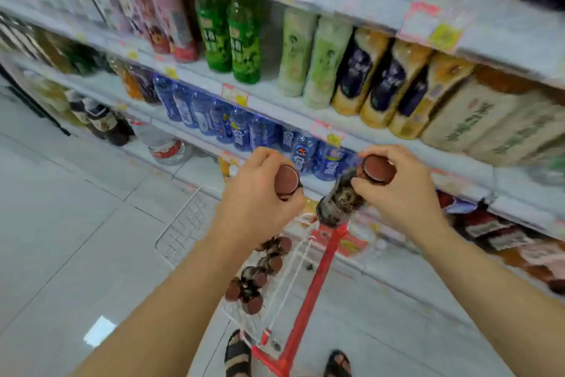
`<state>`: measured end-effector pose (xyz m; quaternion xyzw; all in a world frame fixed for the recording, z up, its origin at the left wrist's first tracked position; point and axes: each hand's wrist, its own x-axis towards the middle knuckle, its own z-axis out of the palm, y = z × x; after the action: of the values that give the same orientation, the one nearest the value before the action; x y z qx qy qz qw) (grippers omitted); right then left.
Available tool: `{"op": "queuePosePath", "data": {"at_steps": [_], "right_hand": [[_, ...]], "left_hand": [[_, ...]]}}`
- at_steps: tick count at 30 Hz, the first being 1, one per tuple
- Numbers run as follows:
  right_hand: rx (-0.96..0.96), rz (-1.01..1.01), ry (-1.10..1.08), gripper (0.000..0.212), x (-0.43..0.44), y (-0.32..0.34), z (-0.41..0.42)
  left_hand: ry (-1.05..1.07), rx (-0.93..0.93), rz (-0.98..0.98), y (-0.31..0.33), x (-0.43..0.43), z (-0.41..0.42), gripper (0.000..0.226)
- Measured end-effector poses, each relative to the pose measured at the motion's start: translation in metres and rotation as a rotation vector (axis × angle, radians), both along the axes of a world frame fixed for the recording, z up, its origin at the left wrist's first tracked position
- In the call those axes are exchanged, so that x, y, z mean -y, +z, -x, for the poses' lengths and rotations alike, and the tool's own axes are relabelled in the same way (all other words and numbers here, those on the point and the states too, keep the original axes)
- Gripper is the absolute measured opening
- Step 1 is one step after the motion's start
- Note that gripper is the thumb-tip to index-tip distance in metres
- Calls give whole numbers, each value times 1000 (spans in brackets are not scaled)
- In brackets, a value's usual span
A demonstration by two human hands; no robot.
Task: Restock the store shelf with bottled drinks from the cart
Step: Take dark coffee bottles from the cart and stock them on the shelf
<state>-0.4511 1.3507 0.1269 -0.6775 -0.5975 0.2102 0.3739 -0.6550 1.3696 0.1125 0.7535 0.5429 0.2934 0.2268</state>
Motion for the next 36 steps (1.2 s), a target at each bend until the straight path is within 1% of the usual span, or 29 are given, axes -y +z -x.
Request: {"op": "queuePosePath", "data": {"at_steps": [3, 6, 9, 12, 16, 20, 23, 27, 29, 30, 32, 34, 36], "right_hand": [[-21, -139, -60, 39, 22, 64, -50], [-1, -310, -128, 41, 47, 116, -97], [-3, -423, -209, 39, 77, 154, -143], [61, -543, -320, 36, 106, 181, -186], [91, -725, -438, 34, 138, 202, -227], [178, -875, -486, 32, 153, 211, -260], [247, -871, -485, 35, 150, 217, -286], [297, -835, -493, 38, 135, 227, -317], [262, -842, -508, 40, 127, 230, -328], [214, -845, -531, 41, 124, 230, -333], [60, -849, -592, 45, 116, 230, -344], [-91, -858, -632, 54, 109, 231, -355], [-224, -860, -651, 66, 101, 235, -368]], "left_hand": [[-60, 78, -114, 60, 5, -55, 33], [-151, 198, -254, 112, 12, -111, 37], [-220, 313, -375, 154, 23, -165, 38], [-303, 389, -484, 184, 37, -213, 37], [-436, 464, -632, 210, 53, -266, 36], [-534, 480, -702, 220, 59, -308, 35], [-566, 445, -716, 221, 57, -334, 35], [-561, 461, -822, 227, 49, -362, 35], [-572, 488, -867, 231, 43, -373, 34], [-572, 494, -882, 233, 39, -377, 35], [-562, 499, -863, 232, 34, -386, 37], [-556, 520, -786, 229, 30, -393, 39], [-523, 594, -642, 227, 28, -400, 42]]}}
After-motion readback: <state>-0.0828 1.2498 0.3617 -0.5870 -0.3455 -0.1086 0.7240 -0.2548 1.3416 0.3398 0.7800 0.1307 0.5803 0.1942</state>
